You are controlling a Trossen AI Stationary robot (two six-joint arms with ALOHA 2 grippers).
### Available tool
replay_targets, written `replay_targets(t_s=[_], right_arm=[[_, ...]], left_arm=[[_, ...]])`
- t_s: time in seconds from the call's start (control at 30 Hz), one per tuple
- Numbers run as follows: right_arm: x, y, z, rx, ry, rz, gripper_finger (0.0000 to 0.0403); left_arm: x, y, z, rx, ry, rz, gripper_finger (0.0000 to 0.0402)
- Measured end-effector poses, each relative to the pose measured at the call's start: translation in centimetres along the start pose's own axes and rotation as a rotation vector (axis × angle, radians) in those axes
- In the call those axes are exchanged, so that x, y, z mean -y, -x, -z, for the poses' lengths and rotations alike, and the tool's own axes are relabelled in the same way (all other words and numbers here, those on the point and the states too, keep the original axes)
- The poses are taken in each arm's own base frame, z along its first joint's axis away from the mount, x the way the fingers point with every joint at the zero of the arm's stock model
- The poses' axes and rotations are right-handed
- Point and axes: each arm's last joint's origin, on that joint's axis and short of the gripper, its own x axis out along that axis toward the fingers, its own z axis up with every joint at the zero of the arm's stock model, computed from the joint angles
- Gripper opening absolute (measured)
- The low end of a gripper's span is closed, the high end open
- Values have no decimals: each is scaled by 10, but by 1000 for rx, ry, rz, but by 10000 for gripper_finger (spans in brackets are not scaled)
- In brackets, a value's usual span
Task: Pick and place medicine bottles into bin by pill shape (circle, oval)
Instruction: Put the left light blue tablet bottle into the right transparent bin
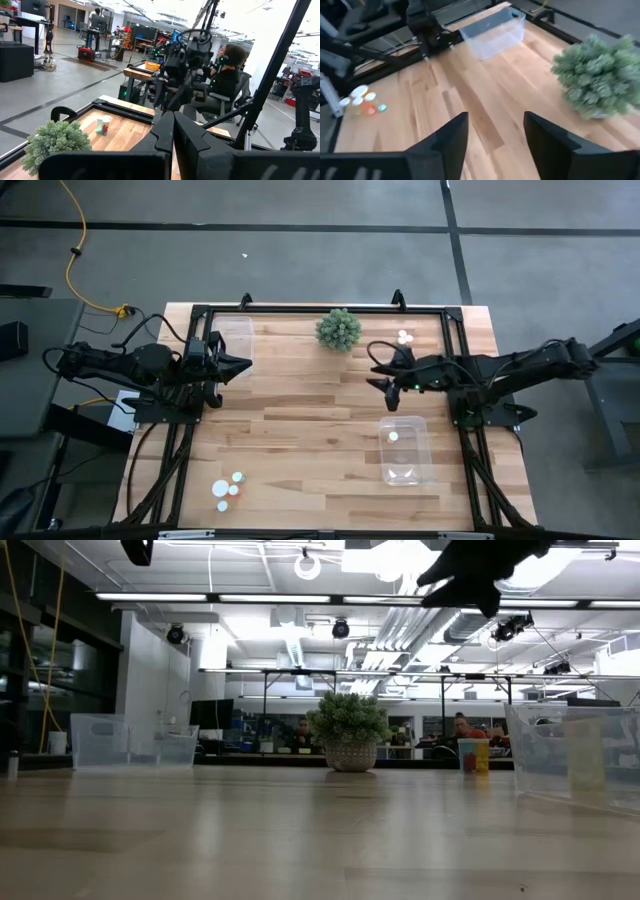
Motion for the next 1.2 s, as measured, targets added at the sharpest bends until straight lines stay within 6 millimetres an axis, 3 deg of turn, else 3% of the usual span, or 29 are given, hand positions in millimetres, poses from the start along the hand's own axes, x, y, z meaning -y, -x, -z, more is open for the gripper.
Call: replay_targets(t_s=[0.17, 0.37, 0.6, 0.87, 1.0, 1.2], right_arm=[[8, 3, 11, 85, -23, -114, 112], [6, 9, 1, 191, 81, -231, 11], [1, 14, -11, 319, 219, -262, 3], [2, 14, -11, 323, 203, -256, 1], [2, 14, -11, 321, 177, -252, 0], [2, 14, -11, 322, 178, -252, 0]], left_arm=[[0, 0, 0, 0, 0, -3, 0], [0, 0, 0, 0, -3, -4, 0], [0, 0, 1, -16, -8, 5, 0], [-1, 0, 5, -56, -20, 0, 8], [0, -2, 7, -71, 41, -6, 49], [4, -12, 21, -208, 182, 60, 160]])
